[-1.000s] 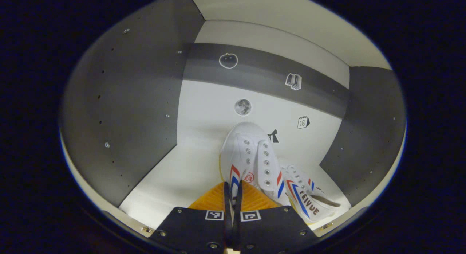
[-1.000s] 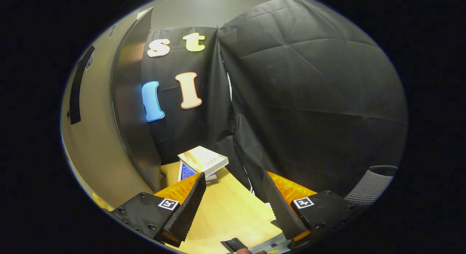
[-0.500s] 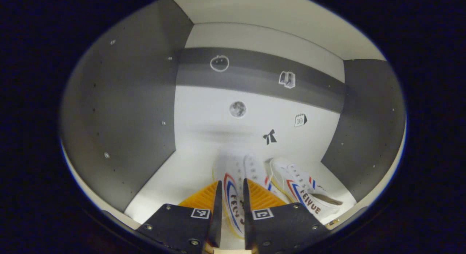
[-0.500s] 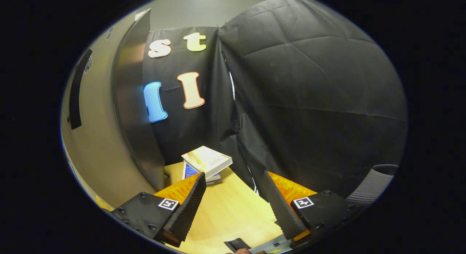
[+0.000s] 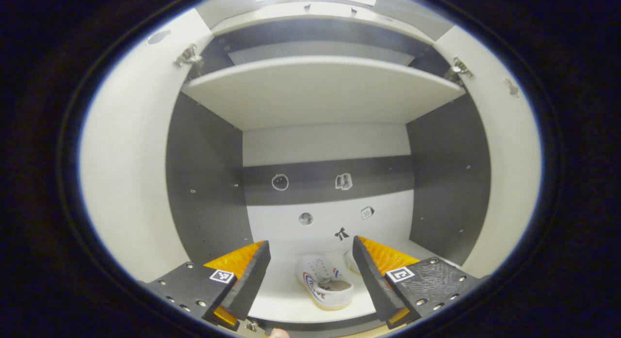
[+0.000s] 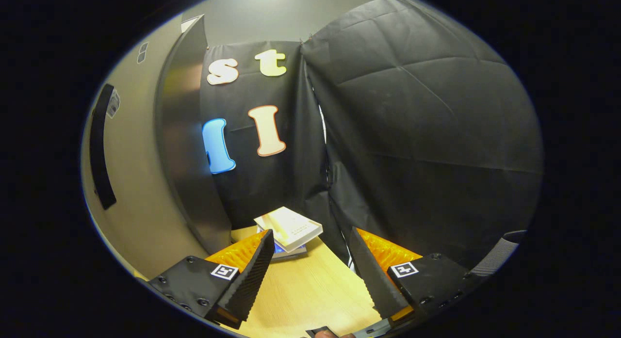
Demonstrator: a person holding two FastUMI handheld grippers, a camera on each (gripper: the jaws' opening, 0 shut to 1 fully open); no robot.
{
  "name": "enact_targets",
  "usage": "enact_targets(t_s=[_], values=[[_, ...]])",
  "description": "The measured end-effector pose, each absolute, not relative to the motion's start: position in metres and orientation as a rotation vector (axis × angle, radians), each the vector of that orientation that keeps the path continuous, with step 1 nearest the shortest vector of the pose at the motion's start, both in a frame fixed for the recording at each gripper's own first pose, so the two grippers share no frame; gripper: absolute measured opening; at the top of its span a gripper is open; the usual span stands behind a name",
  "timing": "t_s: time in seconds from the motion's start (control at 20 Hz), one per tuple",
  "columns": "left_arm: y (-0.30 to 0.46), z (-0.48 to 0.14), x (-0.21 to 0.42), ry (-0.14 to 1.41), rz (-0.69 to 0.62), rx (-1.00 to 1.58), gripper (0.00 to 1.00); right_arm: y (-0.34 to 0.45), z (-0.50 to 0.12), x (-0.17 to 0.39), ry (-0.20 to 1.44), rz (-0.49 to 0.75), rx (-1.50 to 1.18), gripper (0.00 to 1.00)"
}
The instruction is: Grab one shoe with the right hand and put it into the shoe cabinet, grab the other shoe with the left hand and put it into the shoe cabinet; then close the right door with the right hand and the left door with the left hand.
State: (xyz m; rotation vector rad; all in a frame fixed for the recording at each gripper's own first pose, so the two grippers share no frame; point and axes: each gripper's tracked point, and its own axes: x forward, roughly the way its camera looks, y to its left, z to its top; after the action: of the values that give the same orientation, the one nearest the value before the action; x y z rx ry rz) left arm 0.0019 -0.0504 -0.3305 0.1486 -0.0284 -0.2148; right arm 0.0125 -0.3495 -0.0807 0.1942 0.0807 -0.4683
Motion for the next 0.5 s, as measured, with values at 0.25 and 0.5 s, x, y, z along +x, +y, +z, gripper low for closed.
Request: enact_targets(t_s=[0.25,0.5], values=[[-0.032,-0.319,-0.078,-0.057,-0.197,0.139,0.97,-0.32,-0.039,0.024,0.039,-0.36,0.154,0.98],[0.004,-0.344,-0.149,-0.02,-0.102,0.132,0.96,-0.294,0.004,0.027,-0.023,-0.286,0.134,0.98]])
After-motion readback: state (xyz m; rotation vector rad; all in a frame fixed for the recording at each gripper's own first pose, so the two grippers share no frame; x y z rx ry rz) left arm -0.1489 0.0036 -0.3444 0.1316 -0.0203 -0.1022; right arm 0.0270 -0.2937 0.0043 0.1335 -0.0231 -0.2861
